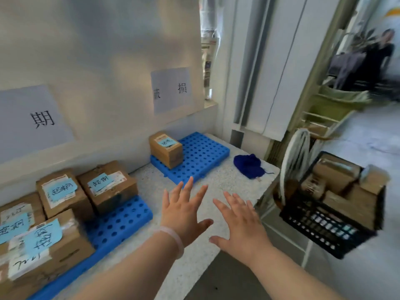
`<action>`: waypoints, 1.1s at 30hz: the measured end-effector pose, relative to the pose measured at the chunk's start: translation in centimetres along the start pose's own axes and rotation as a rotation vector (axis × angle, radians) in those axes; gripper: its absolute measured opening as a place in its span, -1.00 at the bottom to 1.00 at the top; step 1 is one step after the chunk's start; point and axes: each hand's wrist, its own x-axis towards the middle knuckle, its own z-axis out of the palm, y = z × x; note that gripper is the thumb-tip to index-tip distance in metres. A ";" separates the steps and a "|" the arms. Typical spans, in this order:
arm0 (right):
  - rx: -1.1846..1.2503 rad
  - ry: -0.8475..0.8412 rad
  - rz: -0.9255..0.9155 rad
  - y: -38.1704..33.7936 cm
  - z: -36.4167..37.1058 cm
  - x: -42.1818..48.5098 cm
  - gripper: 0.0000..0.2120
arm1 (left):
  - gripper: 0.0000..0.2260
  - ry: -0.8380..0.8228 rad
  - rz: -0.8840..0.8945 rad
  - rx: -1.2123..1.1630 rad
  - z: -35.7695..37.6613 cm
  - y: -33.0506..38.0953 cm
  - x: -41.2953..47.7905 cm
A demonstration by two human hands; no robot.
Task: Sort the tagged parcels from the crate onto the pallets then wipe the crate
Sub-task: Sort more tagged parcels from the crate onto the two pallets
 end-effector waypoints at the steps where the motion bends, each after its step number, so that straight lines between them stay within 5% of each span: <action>1: 0.004 0.014 0.041 2.3 -0.7 -1.9 -0.14 | -0.20 -0.009 0.043 -0.003 0.3 2.8 0.2; 13: -0.034 0.162 0.506 22.0 -6.7 -22.9 -0.10 | -0.17 -0.080 0.477 -0.062 3.8 31.3 -1.0; 23: 0.010 0.184 0.626 29.0 -6.0 -25.1 -0.15 | -0.19 -0.108 0.613 -0.070 7.1 39.7 3.2; 33: 0.054 0.161 0.723 37.5 -5.5 -15.0 -0.14 | -0.22 -0.149 0.648 -0.092 9.9 42.1 16.5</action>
